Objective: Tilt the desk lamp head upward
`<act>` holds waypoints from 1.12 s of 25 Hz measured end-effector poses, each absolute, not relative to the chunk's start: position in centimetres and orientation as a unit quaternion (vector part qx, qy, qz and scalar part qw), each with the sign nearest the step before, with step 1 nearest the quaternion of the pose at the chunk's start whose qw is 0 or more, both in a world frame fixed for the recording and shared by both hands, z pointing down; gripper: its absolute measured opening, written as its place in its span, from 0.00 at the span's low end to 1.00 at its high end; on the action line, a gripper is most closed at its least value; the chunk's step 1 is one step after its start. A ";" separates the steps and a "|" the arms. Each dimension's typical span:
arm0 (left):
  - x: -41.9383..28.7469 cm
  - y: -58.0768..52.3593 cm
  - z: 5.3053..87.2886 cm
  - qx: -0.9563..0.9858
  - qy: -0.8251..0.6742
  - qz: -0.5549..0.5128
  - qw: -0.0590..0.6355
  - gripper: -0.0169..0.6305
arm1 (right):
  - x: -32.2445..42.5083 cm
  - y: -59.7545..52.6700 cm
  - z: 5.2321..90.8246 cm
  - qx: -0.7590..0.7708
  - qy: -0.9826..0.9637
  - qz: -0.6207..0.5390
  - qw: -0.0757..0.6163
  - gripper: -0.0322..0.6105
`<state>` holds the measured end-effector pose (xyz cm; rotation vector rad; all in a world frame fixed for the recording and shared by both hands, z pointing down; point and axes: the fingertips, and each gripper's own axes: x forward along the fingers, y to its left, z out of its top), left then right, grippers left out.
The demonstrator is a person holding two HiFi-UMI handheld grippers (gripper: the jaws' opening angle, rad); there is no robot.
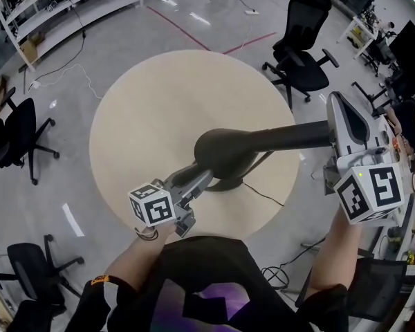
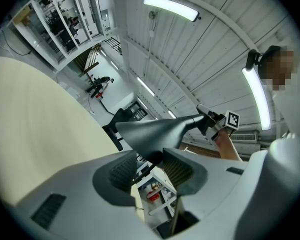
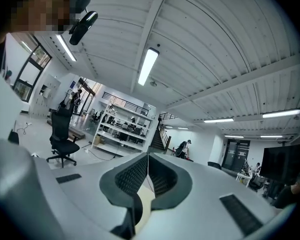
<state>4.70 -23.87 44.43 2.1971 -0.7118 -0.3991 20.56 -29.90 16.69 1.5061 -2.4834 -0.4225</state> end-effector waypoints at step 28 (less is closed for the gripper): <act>1.8 -24.2 41.5 0.869 -0.297 -0.181 0.352 0.29 | 21.4 -28.8 18.5 0.534 -0.829 -0.124 0.112 0.07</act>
